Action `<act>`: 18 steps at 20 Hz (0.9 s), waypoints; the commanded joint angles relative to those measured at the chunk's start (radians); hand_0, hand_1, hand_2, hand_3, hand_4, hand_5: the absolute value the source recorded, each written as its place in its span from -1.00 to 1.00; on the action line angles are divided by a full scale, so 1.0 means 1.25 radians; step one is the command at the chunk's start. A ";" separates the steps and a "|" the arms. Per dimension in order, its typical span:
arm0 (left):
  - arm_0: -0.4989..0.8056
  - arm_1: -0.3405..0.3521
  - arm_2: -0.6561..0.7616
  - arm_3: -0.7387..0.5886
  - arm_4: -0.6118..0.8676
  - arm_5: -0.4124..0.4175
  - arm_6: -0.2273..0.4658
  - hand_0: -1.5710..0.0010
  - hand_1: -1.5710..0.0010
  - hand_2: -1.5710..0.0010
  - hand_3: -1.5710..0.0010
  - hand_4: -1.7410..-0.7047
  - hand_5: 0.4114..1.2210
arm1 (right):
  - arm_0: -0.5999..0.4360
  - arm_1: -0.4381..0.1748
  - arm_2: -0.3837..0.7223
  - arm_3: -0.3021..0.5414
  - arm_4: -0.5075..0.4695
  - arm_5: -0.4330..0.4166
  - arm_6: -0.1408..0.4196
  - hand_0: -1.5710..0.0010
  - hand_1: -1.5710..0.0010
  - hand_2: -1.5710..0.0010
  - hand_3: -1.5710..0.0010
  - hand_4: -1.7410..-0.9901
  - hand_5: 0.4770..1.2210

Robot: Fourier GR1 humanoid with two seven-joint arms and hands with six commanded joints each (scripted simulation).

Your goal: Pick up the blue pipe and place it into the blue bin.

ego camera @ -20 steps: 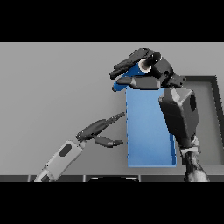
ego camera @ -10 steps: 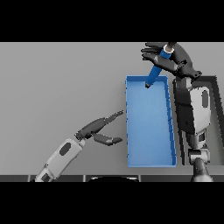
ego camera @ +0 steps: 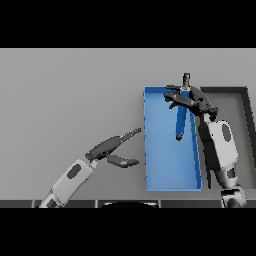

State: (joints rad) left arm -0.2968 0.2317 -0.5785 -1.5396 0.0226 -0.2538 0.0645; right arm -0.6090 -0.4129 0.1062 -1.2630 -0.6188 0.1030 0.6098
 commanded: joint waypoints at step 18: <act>0.004 -0.011 -0.002 -0.003 0.002 0.008 0.013 1.00 1.00 1.00 1.00 0.61 -0.89 | -0.089 -0.216 0.546 0.150 -0.174 -0.086 -0.066 0.91 0.92 0.92 0.94 0.64 -0.23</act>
State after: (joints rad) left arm -0.2914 0.2181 -0.5817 -1.5439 0.0250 -0.2433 0.0820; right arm -0.7198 -0.6827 0.7889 -1.0749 -0.8358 -0.0045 0.5282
